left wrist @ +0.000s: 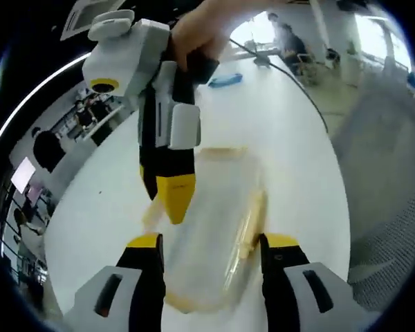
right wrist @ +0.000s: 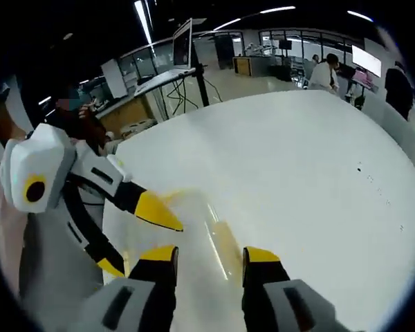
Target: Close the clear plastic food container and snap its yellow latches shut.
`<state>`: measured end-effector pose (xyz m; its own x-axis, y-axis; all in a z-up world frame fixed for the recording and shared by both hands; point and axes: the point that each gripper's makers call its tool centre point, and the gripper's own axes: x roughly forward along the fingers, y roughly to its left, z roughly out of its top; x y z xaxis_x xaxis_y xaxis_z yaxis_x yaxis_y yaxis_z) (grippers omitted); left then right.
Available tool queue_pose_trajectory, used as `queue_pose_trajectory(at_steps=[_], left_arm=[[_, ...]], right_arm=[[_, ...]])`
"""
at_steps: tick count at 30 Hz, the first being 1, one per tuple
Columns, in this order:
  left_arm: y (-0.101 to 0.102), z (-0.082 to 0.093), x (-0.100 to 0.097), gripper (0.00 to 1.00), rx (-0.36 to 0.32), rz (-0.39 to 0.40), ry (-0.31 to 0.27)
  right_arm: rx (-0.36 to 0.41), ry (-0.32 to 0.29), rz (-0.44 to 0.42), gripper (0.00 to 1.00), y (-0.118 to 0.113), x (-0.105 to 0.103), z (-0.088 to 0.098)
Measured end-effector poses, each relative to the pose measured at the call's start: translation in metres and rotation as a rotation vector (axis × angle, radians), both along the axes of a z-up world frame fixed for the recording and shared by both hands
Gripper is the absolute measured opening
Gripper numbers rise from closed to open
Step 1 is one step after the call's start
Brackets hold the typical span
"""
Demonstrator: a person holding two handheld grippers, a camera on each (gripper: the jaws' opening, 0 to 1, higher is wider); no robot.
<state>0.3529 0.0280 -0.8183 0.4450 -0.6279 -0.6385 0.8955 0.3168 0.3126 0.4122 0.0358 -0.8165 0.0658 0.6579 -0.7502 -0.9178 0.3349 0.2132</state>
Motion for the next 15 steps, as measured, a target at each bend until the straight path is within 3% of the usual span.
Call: queue_pose_trajectory(at_steps=[5,15], left_arm=[[0.0008,-0.0018,0.0,0.54,-0.015,0.008,-0.011],[0.0014,-0.003,0.0027,0.53,0.019,0.033,0.004]], right_arm=[[-0.018,0.037,0.047,0.35,0.0015,0.0008,-0.001],[-0.136,0.149,0.153,0.32,0.0021,-0.0013,-0.0038]])
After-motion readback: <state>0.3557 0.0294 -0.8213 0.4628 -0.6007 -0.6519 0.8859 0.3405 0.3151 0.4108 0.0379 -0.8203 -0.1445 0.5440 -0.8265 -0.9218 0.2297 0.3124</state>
